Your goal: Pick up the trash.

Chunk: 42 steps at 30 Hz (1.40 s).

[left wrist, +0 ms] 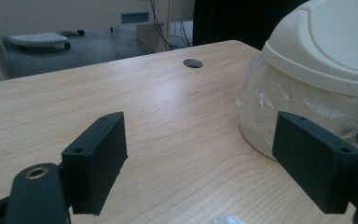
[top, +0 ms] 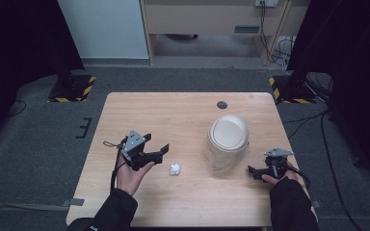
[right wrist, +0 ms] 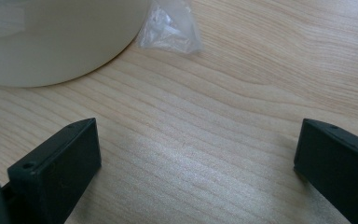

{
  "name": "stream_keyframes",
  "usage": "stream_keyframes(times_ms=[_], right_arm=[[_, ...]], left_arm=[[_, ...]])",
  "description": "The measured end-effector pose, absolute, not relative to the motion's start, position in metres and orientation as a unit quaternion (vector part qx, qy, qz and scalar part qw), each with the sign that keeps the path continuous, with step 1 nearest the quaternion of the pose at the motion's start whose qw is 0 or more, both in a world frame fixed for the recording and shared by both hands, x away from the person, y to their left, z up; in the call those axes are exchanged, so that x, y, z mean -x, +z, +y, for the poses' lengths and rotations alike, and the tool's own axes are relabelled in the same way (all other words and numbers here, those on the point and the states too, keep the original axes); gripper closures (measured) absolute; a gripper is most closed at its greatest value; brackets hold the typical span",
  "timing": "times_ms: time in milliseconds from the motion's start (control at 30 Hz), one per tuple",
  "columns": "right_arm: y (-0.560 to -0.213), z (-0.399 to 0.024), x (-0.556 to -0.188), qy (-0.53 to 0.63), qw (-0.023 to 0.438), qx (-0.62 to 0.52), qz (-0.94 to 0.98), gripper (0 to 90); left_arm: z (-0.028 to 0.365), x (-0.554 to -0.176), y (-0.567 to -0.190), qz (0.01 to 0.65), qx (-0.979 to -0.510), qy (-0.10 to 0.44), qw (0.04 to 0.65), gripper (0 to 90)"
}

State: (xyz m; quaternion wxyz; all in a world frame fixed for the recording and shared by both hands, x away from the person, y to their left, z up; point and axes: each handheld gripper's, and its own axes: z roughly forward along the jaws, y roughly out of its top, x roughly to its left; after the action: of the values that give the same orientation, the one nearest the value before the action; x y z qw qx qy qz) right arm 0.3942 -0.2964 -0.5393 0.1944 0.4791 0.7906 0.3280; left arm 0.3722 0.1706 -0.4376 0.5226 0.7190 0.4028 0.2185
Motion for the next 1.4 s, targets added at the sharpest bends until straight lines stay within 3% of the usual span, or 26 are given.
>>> stream_keyframes(times_ms=[933, 1400], right_arm=[[-0.539, -0.296, -0.394, 0.329, 0.194, -0.478, 0.791, 0.7], [-0.539, -0.296, -0.394, 0.328, 0.193, -0.478, 0.791, 0.7]], left_arm=[[0.083, -0.397, -0.412, 0.352, -0.729, 0.186, 0.556, 18.0], [0.052, -0.412, -0.418, 0.350, -0.740, 0.167, 0.550, 18.0]])
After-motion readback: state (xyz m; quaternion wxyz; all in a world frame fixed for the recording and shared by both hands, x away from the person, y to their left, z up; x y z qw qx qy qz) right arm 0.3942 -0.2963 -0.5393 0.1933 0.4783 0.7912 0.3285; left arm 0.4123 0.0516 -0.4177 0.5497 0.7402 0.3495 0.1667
